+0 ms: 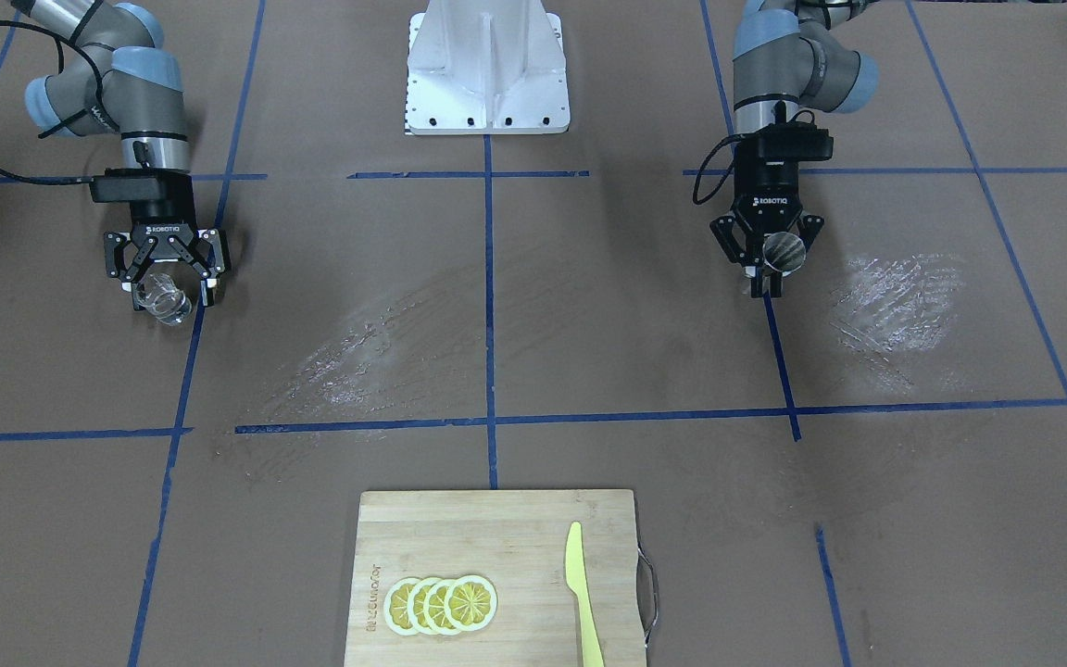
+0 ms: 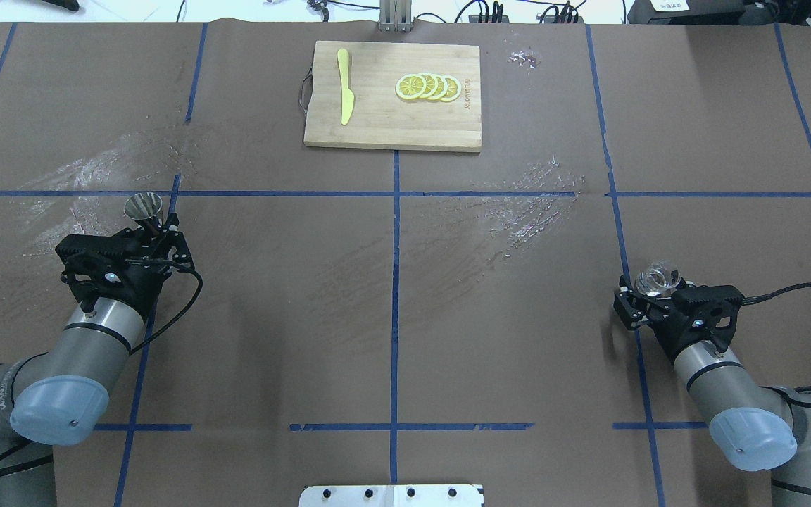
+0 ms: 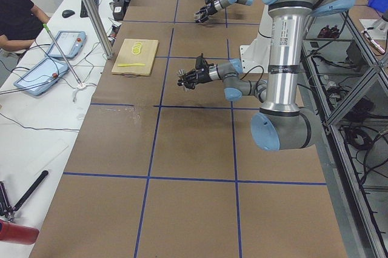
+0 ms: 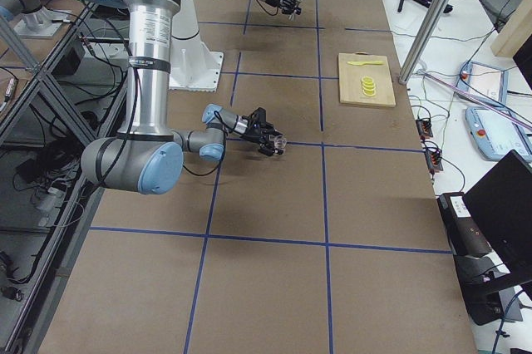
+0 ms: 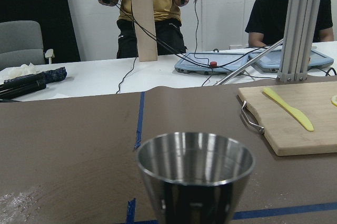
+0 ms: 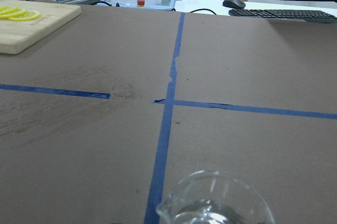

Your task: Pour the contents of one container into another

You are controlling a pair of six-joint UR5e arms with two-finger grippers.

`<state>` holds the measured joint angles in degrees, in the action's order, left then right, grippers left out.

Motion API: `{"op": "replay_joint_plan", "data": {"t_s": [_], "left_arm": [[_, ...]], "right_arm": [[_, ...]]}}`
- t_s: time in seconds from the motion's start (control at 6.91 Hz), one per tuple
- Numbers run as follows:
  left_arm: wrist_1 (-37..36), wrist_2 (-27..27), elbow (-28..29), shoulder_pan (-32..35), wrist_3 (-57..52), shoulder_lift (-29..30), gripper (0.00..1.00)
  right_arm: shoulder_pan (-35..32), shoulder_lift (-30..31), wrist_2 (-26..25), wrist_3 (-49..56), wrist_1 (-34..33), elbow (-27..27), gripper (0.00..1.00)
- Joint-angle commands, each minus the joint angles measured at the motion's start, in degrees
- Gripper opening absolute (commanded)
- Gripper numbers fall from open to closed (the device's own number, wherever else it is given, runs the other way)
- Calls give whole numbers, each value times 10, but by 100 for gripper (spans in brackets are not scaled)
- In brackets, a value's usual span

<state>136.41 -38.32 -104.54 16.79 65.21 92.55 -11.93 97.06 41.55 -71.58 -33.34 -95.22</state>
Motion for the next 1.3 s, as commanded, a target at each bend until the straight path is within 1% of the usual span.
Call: {"op": "replay_joint_plan", "data": {"t_s": [0.0,0.14,0.29,0.43,0.58,0.72,0.87,1.01,1.16], "left_arm": [[0,0,0,0,0,0,0],[0,0,0,0,0,0,0],[0,0,0,2,-1,0,0],[0,0,0,0,0,0,0],[0,0,0,0,0,0,0],[0,0,0,0,0,0,0],[0,1,0,0,1,3,0],[-1,1,0,-1,1,3,0],[-1,1,0,-1,1,4,0]], "right_arm": [[0,0,-1,7,0,2,91],[0,-12,-1,7,0,6,91],[0,-14,-1,7,0,10,87],[-2,-14,0,7,0,10,74],[-6,-14,3,8,0,9,71],[-6,-14,3,9,0,9,71],[-6,-14,3,10,0,9,65],[-8,-13,3,10,0,9,39],[-10,-13,4,11,1,7,3]]}}
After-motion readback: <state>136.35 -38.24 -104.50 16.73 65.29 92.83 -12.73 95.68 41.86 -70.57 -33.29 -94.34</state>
